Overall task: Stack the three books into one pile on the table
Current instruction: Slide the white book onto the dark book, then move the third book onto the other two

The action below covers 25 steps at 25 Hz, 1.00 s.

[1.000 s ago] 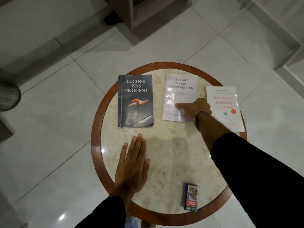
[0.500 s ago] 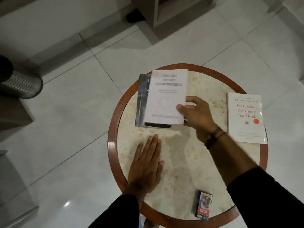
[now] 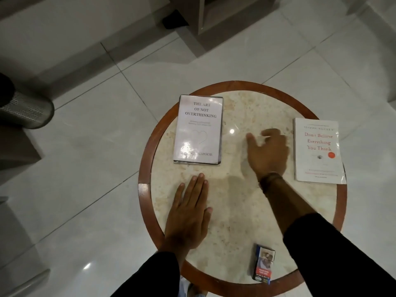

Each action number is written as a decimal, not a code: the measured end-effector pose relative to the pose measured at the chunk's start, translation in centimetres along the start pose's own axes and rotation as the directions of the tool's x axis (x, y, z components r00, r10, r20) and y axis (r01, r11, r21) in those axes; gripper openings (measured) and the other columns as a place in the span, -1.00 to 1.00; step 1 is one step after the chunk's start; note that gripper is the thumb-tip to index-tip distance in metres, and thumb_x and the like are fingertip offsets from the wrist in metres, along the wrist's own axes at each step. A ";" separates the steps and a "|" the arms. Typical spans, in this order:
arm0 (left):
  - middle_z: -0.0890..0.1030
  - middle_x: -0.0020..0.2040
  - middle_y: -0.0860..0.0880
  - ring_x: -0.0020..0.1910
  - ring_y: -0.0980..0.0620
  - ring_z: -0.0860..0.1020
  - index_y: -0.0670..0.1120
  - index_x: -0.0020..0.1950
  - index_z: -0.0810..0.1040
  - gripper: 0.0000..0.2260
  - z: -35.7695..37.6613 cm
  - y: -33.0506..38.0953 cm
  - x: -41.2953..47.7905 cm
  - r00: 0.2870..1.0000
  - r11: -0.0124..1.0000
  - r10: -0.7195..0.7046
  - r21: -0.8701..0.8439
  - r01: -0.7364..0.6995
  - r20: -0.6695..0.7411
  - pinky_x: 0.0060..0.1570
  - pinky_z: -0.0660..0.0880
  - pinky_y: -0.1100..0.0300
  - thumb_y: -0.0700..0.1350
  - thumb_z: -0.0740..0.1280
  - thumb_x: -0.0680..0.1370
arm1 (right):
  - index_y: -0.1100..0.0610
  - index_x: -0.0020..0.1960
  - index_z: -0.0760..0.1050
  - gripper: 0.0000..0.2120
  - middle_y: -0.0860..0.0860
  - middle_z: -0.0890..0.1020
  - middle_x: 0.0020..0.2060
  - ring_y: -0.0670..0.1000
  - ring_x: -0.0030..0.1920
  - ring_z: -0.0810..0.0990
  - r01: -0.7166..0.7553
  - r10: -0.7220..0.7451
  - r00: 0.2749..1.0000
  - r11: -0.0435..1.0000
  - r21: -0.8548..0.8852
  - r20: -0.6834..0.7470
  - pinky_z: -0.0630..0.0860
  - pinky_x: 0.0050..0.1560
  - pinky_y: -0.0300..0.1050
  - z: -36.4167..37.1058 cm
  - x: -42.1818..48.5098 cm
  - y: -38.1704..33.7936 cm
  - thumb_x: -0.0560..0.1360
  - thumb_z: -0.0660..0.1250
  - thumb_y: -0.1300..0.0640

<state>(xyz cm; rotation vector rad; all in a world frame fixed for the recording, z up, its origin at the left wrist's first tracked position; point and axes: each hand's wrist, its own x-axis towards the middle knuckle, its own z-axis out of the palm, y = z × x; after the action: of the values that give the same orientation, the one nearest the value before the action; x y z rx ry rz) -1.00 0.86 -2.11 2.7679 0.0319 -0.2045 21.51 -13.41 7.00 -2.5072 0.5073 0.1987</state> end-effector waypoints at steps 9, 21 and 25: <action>-0.04 0.82 -0.06 0.81 -0.05 -0.05 -0.07 0.80 -0.07 -0.36 0.0 -0.5 0.1 0.999 0.998 0.001 0.064 -0.003 0.042 0.77 -0.25 -0.04 0.14 -0.01 0.77 | 0.21 0.50 0.27 -0.23 0.22 0.44 0.39 0.34 0.41 0.43 -0.375 0.376 0.926 0.900 -0.223 -0.040 0.47 0.31 0.33 -8.4 5.9 15.4 0.50 0.42 -0.22; 0.04 0.81 -0.14 0.80 -0.16 0.04 -0.13 0.79 0.03 -0.35 -0.9 0.3 0.4 0.997 0.993 -0.027 0.114 0.019 0.067 0.75 0.06 -0.24 0.12 -0.03 0.74 | -0.02 0.30 0.56 -0.62 -0.03 0.71 0.18 0.12 0.14 0.72 -0.278 0.207 0.950 0.902 0.330 0.233 0.72 0.05 0.00 -11.9 5.6 14.3 0.53 0.53 0.18; 0.00 0.82 -0.11 0.81 -0.12 -0.01 -0.11 0.79 -0.01 -0.36 -0.6 0.2 0.3 0.997 0.993 -0.031 0.112 0.023 0.067 0.77 -0.02 -0.19 0.13 -0.03 0.75 | 0.05 0.28 0.58 -0.76 -0.12 0.76 0.07 0.05 0.03 0.78 -0.249 0.156 0.959 0.865 0.436 0.237 0.74 -0.28 -0.11 -13.7 3.3 11.0 0.63 0.41 0.18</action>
<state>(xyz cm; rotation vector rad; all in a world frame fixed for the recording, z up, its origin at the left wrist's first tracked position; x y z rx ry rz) -0.60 0.95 -1.51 2.8703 0.0415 -0.3169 20.55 -30.55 11.95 -1.9426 0.6535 0.3558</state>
